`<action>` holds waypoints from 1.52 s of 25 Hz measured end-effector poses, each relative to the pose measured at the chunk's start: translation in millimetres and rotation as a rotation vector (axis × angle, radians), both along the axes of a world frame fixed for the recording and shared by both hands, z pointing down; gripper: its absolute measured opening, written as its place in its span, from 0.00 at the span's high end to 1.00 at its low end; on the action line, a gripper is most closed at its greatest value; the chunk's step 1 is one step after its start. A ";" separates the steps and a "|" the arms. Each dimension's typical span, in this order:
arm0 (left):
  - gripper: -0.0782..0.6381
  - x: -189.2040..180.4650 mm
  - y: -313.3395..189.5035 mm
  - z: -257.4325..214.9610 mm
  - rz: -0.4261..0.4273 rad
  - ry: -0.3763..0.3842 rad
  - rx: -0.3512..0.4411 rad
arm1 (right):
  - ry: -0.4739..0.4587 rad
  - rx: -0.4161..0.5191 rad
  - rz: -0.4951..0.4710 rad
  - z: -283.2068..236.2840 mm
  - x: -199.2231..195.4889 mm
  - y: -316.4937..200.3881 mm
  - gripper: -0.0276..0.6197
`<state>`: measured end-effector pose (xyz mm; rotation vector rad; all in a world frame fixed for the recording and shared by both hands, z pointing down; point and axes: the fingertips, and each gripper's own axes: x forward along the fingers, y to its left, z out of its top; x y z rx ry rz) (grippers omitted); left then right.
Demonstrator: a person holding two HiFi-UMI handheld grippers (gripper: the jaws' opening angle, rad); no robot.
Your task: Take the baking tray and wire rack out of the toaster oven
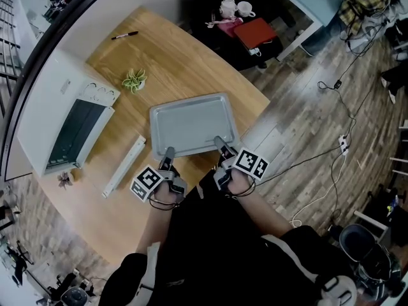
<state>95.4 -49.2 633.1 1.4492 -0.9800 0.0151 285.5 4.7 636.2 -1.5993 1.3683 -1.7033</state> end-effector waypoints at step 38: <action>0.84 -48.7 64.9 18.1 0.140 -0.392 -0.002 | 0.329 0.007 -0.887 8.7 -116.1 35.0 0.95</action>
